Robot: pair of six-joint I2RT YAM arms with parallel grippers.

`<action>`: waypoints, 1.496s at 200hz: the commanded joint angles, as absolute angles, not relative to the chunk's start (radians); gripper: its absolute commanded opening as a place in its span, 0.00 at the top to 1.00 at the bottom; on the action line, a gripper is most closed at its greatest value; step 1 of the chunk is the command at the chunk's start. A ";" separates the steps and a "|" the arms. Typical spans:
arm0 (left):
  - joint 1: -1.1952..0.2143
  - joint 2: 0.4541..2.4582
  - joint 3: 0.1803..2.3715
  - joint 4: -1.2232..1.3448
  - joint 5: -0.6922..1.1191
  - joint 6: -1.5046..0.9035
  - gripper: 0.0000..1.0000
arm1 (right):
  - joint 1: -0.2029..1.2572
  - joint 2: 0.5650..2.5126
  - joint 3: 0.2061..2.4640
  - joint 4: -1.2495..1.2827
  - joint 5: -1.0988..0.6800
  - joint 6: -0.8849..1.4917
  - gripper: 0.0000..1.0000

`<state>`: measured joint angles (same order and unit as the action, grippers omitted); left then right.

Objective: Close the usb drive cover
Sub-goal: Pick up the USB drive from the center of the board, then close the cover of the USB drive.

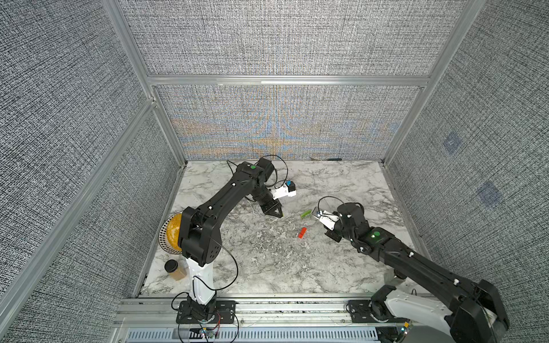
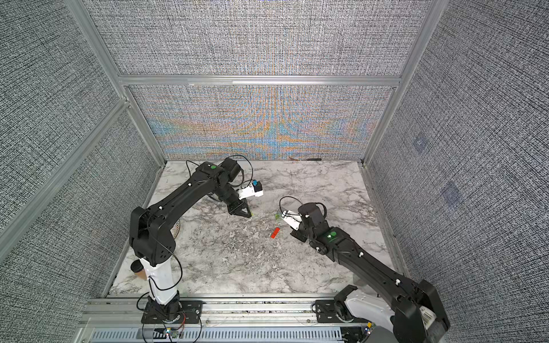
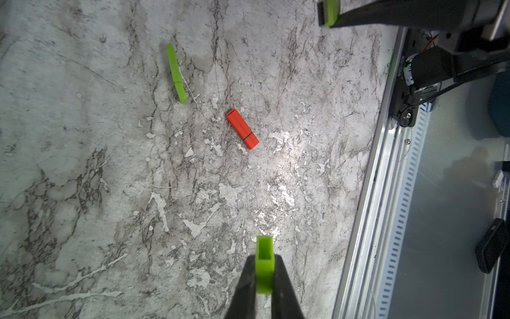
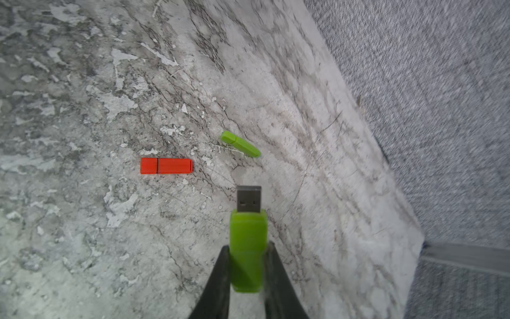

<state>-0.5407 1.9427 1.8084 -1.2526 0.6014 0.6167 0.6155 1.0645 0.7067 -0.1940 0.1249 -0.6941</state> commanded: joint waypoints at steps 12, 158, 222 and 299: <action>-0.541 1.985 1.879 -1.410 0.644 0.661 1.00 | 0.666 1.041 0.713 -0.106 0.120 -1.022 0.99; -0.541 2.094 2.035 -1.549 0.668 0.650 1.00 | 0.863 1.315 0.916 -0.057 0.271 -1.132 1.00; -0.541 2.102 2.048 -1.575 0.687 0.658 1.00 | 0.876 1.345 0.948 -0.093 0.269 -1.129 1.00; -0.541 2.099 2.058 -1.568 0.698 0.648 1.00 | 0.885 1.349 0.933 -0.100 0.260 -1.131 1.00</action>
<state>-0.5415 2.1017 2.0510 -1.5539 0.6815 0.6464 0.8822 1.3453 0.9340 -0.1020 0.2604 -1.1343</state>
